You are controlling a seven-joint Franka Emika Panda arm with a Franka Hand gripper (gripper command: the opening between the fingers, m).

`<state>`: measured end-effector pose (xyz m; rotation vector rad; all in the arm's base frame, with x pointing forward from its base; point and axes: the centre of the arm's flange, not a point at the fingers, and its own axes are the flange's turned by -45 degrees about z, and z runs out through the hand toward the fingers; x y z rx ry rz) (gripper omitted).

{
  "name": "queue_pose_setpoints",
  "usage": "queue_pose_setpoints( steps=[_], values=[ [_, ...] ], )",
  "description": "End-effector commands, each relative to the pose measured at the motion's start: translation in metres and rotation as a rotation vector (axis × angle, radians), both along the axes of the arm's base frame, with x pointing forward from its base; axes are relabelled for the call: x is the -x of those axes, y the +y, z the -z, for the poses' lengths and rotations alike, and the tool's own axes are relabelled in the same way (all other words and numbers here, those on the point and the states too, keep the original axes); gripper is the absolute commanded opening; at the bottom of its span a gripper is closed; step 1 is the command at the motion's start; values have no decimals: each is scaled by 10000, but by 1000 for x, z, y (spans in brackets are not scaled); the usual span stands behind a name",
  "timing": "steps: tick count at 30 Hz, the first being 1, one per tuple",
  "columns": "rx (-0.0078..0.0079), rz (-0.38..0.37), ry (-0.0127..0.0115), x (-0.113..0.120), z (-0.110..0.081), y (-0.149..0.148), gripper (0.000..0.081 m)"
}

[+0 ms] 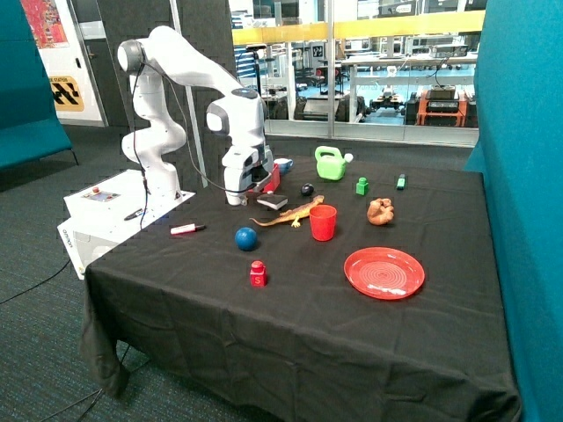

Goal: Put the ball in the red pot

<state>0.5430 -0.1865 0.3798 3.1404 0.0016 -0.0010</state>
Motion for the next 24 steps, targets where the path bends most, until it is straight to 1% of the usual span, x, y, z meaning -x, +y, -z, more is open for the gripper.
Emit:
queue_pose_setpoints(
  steps=[1, 5, 12, 13, 15, 19, 24],
  values=[
    [-12, 130, -6, 1, 5, -25, 761],
    [-12, 167, -6, 1, 9, -30, 763],
    [-11, 650, -7, 7, 19, -46, 761],
    [-11, 1016, -7, 8, 20, -49, 762],
    [-11, 1506, -7, 11, 20, -55, 765],
    [-11, 1789, -7, 13, 19, -60, 766],
    [-11, 2770, -8, 21, 16, -71, 759]
  ],
)
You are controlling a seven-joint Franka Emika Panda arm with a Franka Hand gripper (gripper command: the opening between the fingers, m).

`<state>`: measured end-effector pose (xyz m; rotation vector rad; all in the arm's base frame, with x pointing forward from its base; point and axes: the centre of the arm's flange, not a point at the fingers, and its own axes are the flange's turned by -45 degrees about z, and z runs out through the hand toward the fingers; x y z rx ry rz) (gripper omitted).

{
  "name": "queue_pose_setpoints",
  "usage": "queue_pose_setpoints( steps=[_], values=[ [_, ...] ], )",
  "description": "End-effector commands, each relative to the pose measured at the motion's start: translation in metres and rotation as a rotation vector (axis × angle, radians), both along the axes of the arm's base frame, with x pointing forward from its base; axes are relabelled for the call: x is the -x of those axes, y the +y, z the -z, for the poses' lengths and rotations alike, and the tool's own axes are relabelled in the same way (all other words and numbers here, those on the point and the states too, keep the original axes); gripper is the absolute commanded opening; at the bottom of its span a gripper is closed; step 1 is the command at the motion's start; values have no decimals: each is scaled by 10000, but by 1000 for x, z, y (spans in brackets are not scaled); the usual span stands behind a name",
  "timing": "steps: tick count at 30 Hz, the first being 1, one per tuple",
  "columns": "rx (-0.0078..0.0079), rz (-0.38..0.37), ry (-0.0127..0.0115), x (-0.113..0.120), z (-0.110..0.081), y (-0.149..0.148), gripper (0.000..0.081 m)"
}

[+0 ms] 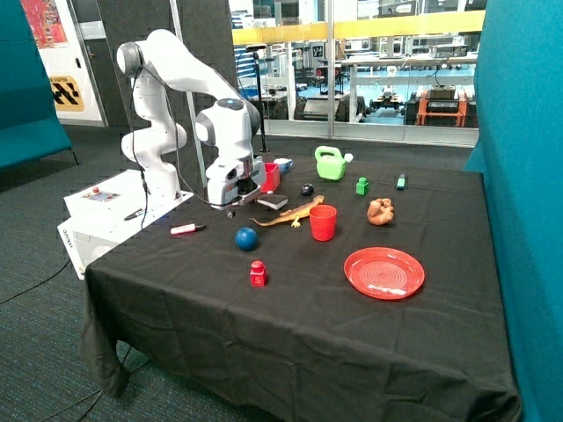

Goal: Put the ball in the red pot

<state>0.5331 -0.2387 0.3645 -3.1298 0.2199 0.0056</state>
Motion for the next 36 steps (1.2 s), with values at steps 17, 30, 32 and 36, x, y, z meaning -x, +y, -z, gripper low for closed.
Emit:
queue_pose_setpoints(
  steps=[17, 30, 32, 36],
  values=[
    [47, 2195, -28, 31, 12, -31, 763],
    [47, 2141, -28, 17, 20, -33, 763],
    [47, 2150, -28, 15, 21, -35, 762],
    [47, 2143, -28, 10, 24, -40, 758]
  ],
)
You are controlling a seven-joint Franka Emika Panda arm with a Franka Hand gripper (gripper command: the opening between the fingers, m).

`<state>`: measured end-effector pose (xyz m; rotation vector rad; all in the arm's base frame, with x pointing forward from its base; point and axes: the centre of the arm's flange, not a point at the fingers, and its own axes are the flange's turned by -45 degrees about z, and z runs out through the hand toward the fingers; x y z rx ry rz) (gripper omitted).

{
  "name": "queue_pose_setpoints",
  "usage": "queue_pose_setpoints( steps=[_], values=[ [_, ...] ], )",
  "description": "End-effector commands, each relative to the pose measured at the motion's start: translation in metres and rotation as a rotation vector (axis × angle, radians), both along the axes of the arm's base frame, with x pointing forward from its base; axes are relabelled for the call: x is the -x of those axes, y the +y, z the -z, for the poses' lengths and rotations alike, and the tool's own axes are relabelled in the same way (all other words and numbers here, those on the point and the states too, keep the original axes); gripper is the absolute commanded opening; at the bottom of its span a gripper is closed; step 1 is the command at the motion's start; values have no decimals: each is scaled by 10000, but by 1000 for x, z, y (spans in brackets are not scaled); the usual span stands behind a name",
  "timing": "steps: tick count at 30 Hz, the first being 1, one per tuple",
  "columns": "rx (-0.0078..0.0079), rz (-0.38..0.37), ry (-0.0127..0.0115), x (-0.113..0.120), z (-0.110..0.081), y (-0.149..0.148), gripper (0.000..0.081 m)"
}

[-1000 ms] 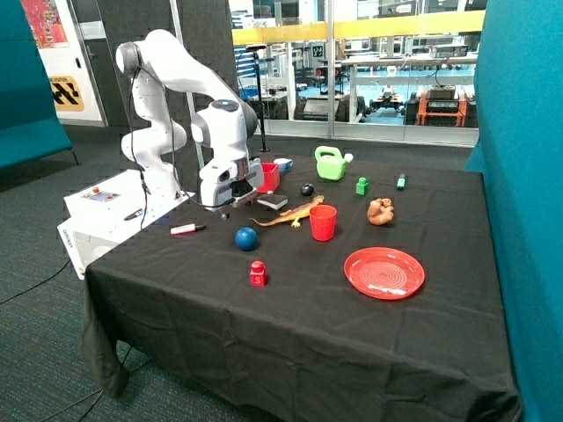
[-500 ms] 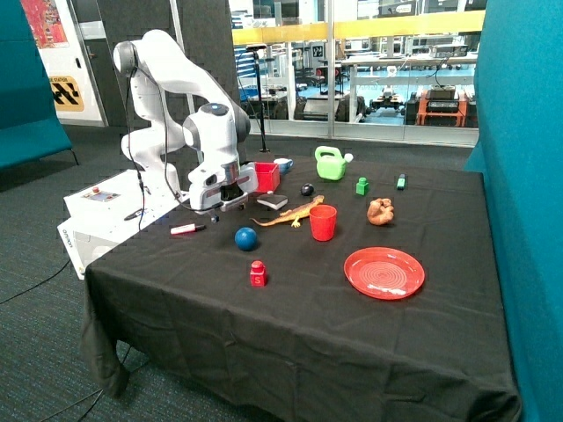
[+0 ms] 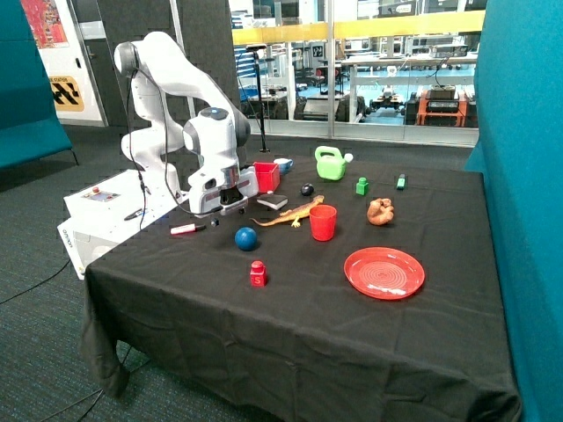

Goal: Put the ball in the red pot

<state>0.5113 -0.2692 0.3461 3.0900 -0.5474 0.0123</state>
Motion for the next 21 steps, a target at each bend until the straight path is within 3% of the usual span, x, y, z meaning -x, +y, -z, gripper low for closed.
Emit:
queue_pose_setpoints(
  steps=[1, 21],
  values=[
    [-48, 44, 71, -14, 7, -10, 761],
    [-47, -155, 71, -36, 23, -18, 762]
  ],
)
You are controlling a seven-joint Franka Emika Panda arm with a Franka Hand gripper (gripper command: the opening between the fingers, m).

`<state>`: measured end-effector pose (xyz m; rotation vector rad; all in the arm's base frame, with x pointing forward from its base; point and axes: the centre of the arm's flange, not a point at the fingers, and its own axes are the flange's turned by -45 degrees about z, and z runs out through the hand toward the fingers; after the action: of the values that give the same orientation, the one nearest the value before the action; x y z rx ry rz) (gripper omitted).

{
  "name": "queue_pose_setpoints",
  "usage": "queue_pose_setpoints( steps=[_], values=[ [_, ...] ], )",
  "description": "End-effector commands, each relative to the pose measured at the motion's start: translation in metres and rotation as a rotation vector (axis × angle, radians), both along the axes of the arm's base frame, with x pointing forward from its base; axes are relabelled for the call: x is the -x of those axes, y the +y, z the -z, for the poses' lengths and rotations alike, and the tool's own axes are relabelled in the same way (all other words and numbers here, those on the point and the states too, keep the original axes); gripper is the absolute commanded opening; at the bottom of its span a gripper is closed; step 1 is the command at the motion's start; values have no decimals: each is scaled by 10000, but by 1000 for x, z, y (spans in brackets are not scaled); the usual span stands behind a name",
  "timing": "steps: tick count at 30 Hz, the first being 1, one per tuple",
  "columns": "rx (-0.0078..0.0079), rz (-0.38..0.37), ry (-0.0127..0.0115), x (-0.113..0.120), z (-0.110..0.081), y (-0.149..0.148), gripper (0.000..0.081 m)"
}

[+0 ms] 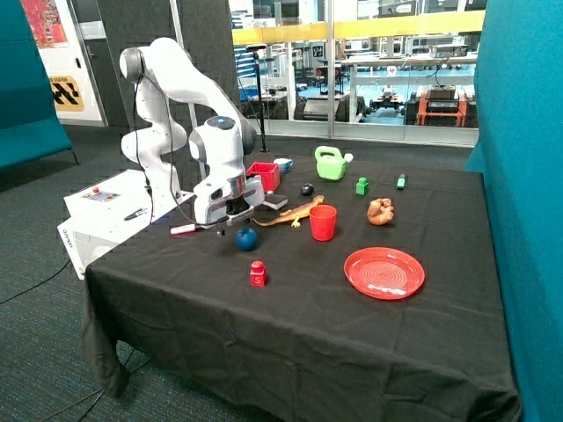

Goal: Put the ball in the red pot

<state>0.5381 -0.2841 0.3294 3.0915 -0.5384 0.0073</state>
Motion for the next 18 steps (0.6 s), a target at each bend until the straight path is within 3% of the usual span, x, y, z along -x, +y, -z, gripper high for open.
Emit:
queue_pose_setpoints(
  steps=[1, 18],
  values=[
    [-43, -114, 40, -9, 7, -2, 760],
    [-43, -159, 40, -8, 15, 1, 750]
  ],
)
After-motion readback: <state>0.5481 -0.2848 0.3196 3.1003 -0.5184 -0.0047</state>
